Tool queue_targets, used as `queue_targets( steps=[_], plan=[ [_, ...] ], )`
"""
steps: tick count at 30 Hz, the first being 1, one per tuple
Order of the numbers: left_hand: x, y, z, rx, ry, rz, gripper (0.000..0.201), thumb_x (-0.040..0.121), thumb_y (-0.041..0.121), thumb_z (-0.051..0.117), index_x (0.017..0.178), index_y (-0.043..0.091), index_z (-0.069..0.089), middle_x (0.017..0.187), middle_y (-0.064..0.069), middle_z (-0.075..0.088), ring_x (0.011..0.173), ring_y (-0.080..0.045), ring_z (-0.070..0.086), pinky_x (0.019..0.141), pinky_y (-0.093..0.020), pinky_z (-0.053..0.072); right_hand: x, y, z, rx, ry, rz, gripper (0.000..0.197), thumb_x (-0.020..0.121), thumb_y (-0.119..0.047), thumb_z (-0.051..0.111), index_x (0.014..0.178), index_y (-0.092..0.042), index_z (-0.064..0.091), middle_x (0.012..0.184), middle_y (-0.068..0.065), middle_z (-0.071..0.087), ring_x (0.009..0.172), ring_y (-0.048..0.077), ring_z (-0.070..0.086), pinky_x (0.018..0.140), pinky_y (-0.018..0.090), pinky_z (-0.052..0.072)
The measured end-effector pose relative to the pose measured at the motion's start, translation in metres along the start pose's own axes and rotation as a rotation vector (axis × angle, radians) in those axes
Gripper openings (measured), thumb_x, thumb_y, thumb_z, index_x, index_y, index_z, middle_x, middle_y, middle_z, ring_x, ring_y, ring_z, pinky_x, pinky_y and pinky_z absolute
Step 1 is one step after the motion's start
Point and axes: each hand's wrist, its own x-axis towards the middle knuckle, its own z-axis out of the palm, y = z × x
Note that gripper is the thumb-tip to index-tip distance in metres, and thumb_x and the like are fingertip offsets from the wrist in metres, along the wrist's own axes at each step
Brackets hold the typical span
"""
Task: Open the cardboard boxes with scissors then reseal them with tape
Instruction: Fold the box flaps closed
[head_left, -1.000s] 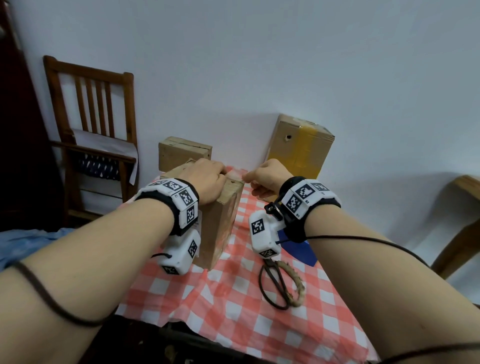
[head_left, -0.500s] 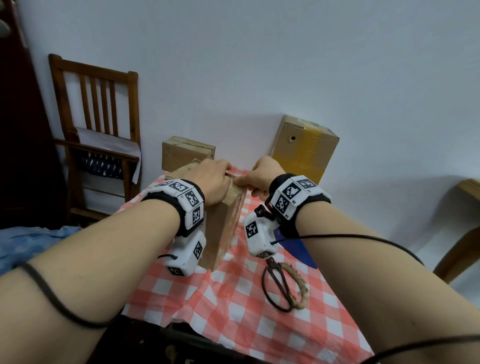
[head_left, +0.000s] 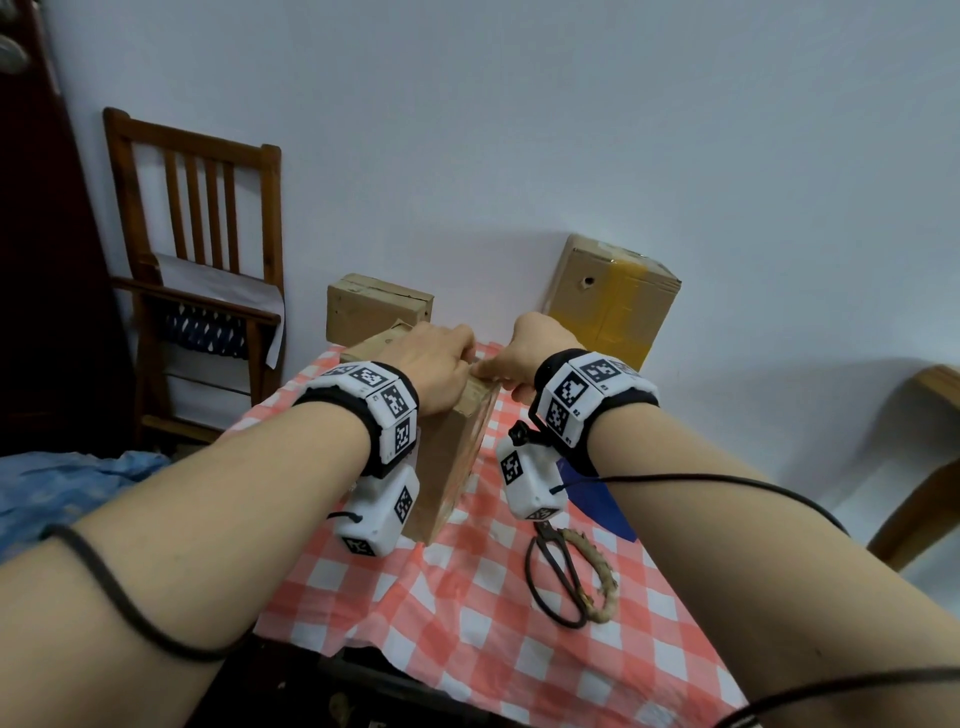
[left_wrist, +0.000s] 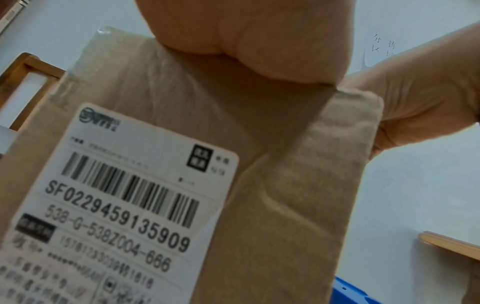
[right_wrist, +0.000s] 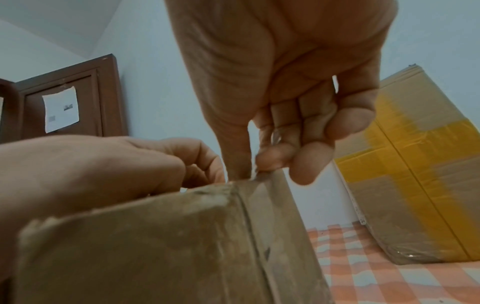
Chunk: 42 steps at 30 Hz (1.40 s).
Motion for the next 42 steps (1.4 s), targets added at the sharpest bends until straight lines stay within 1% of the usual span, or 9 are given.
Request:
queue_targets(
  steps=[6, 14, 18, 22, 26, 29, 33, 39, 42],
  plan=[
    [0.002, -0.002, 0.002, 0.016, -0.002, 0.023, 0.03, 0.095, 0.02, 0.034, 0.118, 0.02, 0.053, 0.123, -0.005, 0.058, 0.115, -0.022, 0.048, 0.086, -0.032, 0.033, -0.002, 0.0, 0.0, -0.055, 0.014, -0.02, 0.03, 0.078, -0.038, 0.074, 0.075, -0.01, 0.063, 0.075, 0.004, 0.072, 0.071, 0.021, 0.071, 0.072, 0.04, 0.06],
    [0.0, 0.0, 0.001, 0.016, 0.024, 0.024, 0.031, 0.096, 0.018, 0.034, 0.12, 0.019, 0.054, 0.125, -0.004, 0.057, 0.115, -0.022, 0.047, 0.08, -0.028, 0.029, -0.001, 0.003, 0.006, -0.13, 0.043, -0.053, 0.038, 0.081, -0.047, 0.067, 0.082, -0.009, 0.061, 0.084, 0.006, 0.071, 0.076, 0.024, 0.07, 0.075, 0.041, 0.059],
    [0.0, 0.0, 0.0, 0.016, 0.03, 0.026, 0.03, 0.096, 0.019, 0.034, 0.119, 0.019, 0.054, 0.125, -0.004, 0.057, 0.116, -0.021, 0.047, 0.08, -0.028, 0.028, 0.004, 0.008, 0.005, -0.034, 0.011, -0.009, 0.041, 0.078, -0.047, 0.072, 0.081, -0.007, 0.063, 0.078, 0.006, 0.072, 0.072, 0.023, 0.071, 0.074, 0.041, 0.059],
    [0.001, -0.001, 0.002, 0.01, 0.031, 0.03, 0.028, 0.095, 0.019, 0.035, 0.115, 0.02, 0.055, 0.123, -0.003, 0.058, 0.114, -0.021, 0.047, 0.08, -0.028, 0.028, 0.011, 0.013, 0.007, 0.051, 0.001, 0.031, 0.043, 0.076, -0.042, 0.076, 0.089, -0.003, 0.064, 0.088, 0.011, 0.071, 0.079, 0.025, 0.07, 0.076, 0.036, 0.058],
    [0.001, -0.001, 0.001, 0.009, 0.028, 0.03, 0.025, 0.095, 0.019, 0.036, 0.112, 0.022, 0.055, 0.121, -0.001, 0.058, 0.112, -0.02, 0.048, 0.079, -0.028, 0.03, 0.013, 0.02, 0.012, 0.231, -0.046, 0.067, 0.035, 0.08, -0.035, 0.075, 0.088, -0.006, 0.058, 0.068, 0.007, 0.062, 0.054, 0.018, 0.058, 0.053, 0.028, 0.051],
    [0.002, 0.0, 0.002, 0.015, 0.02, 0.034, 0.026, 0.095, 0.02, 0.035, 0.113, 0.021, 0.054, 0.122, -0.002, 0.058, 0.113, -0.02, 0.047, 0.081, -0.028, 0.03, 0.011, 0.03, 0.02, 0.323, -0.039, 0.044, 0.033, 0.085, -0.038, 0.069, 0.083, -0.009, 0.054, 0.059, 0.003, 0.054, 0.043, 0.012, 0.05, 0.037, 0.018, 0.037],
    [0.002, 0.002, 0.001, 0.017, 0.011, 0.032, 0.027, 0.096, 0.019, 0.035, 0.114, 0.02, 0.054, 0.122, -0.003, 0.057, 0.114, -0.021, 0.047, 0.079, -0.028, 0.03, 0.008, 0.039, 0.034, 0.459, -0.033, -0.071, 0.045, 0.092, -0.041, 0.058, 0.059, -0.013, 0.047, 0.053, 0.003, 0.047, 0.044, 0.016, 0.046, 0.043, 0.024, 0.036],
    [0.002, 0.001, 0.0, 0.031, 0.011, 0.032, 0.025, 0.096, 0.019, 0.034, 0.111, 0.019, 0.054, 0.119, -0.003, 0.058, 0.11, -0.021, 0.047, 0.078, -0.029, 0.031, 0.002, 0.038, 0.057, 0.636, 0.033, -0.077, 0.042, 0.1, -0.046, 0.035, 0.072, -0.014, 0.038, 0.054, 0.002, 0.041, 0.042, 0.017, 0.039, 0.044, 0.028, 0.035],
    [0.002, 0.001, 0.001, 0.032, 0.011, 0.036, 0.024, 0.095, 0.018, 0.034, 0.109, 0.019, 0.054, 0.117, -0.003, 0.059, 0.108, -0.02, 0.047, 0.078, -0.029, 0.03, 0.0, 0.04, 0.068, 0.624, 0.068, -0.065, 0.05, 0.097, -0.057, 0.023, 0.067, -0.019, 0.035, 0.044, -0.004, 0.042, 0.034, 0.013, 0.041, 0.046, 0.029, 0.039]
  ],
)
